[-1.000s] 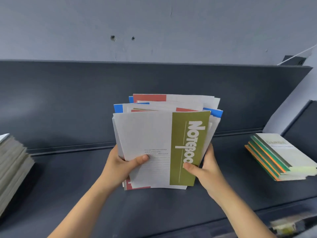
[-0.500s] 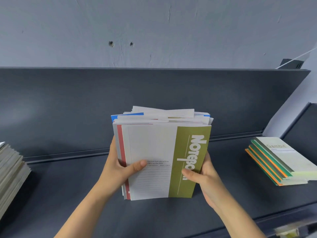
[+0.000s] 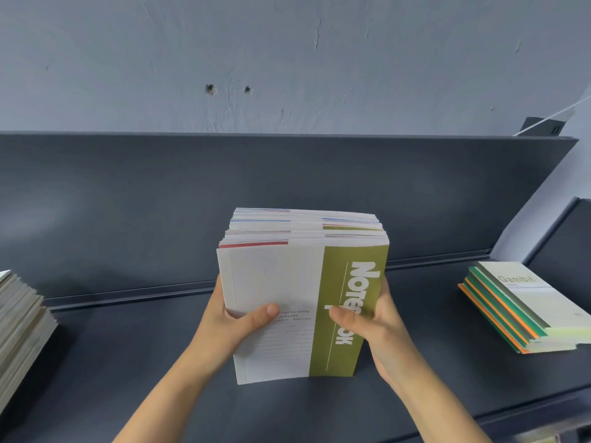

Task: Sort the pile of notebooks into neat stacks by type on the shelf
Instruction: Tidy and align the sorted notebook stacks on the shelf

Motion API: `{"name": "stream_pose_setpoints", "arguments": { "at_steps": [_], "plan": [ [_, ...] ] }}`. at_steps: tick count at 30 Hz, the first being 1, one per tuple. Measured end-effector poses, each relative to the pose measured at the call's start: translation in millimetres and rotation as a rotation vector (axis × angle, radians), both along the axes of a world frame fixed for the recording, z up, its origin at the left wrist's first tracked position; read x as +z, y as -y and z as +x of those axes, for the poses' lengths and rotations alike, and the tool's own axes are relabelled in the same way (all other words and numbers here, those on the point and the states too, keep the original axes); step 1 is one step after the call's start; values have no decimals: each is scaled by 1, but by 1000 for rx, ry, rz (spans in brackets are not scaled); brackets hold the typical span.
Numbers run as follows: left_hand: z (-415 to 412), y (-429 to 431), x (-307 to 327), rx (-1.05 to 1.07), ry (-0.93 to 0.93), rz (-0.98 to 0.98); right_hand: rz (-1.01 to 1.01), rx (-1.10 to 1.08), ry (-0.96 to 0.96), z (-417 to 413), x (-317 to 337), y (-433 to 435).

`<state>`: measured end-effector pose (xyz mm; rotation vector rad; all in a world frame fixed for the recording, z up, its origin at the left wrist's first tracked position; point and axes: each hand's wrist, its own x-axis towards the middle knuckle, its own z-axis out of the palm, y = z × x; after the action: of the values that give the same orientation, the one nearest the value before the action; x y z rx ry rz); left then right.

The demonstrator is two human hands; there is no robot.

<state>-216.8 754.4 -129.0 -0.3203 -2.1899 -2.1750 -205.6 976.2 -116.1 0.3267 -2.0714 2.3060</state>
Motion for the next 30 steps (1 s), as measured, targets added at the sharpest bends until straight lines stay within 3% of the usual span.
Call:
{"name": "stream_pose_setpoints", "arguments": {
  "at_steps": [11,17,30],
  "plan": [
    [-6,7,-6,-28,-5,-144,54,22,73,-1,-13,-7],
    [-13,16,-23,-9,-105,-396,363,-9,58,0,-35,-10],
    [-9,13,-22,96,-40,-448,430,-128,-40,0,-34,-2]
  ]
}}
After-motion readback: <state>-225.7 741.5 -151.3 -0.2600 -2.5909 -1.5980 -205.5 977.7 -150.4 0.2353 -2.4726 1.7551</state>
